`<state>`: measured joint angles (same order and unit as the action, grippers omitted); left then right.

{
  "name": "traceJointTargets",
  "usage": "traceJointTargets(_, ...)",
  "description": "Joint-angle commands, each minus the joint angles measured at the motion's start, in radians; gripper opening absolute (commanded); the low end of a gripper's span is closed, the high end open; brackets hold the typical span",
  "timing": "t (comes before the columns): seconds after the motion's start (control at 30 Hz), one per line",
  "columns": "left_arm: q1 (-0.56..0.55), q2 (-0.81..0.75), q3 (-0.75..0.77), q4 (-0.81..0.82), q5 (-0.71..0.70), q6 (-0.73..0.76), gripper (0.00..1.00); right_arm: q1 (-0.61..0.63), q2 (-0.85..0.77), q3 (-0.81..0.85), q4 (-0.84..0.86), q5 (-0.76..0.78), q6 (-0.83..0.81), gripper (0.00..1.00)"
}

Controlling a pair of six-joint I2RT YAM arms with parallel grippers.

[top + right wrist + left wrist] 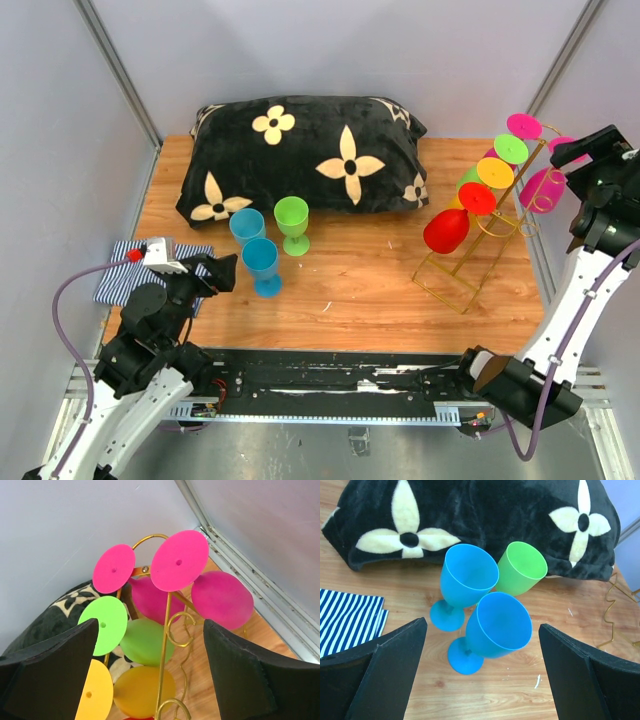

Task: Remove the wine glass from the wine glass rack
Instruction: Pick up the wine glass from the wine rack.

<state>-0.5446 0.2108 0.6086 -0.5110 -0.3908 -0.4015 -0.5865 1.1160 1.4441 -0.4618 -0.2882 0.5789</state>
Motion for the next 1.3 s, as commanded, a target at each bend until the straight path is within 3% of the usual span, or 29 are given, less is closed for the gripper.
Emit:
traceJointTargets(0.0,0.008,-0.005,-0.01,0.025,0.0,0.0,1.0,-0.019,0.03,0.019,0.071,-0.035,0.081,0.87)
traceJointTargets(0.3,0.008,-0.02,-0.016,0.027,0.0,0.001,1.0,-0.02,0.09,0.089,-0.019,0.105,0.168,0.86)
traceJointTargets(0.57,0.007,-0.016,-0.018,0.031,0.016,0.006,1.0,-0.019,0.124,0.107,-0.046,0.21,0.179,0.69)
traceJointTargets(0.7,0.007,-0.023,-0.019,0.031,0.018,0.007,1.0,-0.017,0.146,0.121,-0.048,0.215,0.182,0.64)
traceJointTargets(1.0,0.007,-0.038,-0.021,0.032,0.017,0.005,1.0,-0.001,0.214,0.164,-0.059,0.18,0.195,0.63)
traceJointTargets(1.27,0.008,-0.037,-0.021,0.032,0.021,0.007,1.0,0.016,0.245,0.18,-0.06,0.206,0.188,0.54)
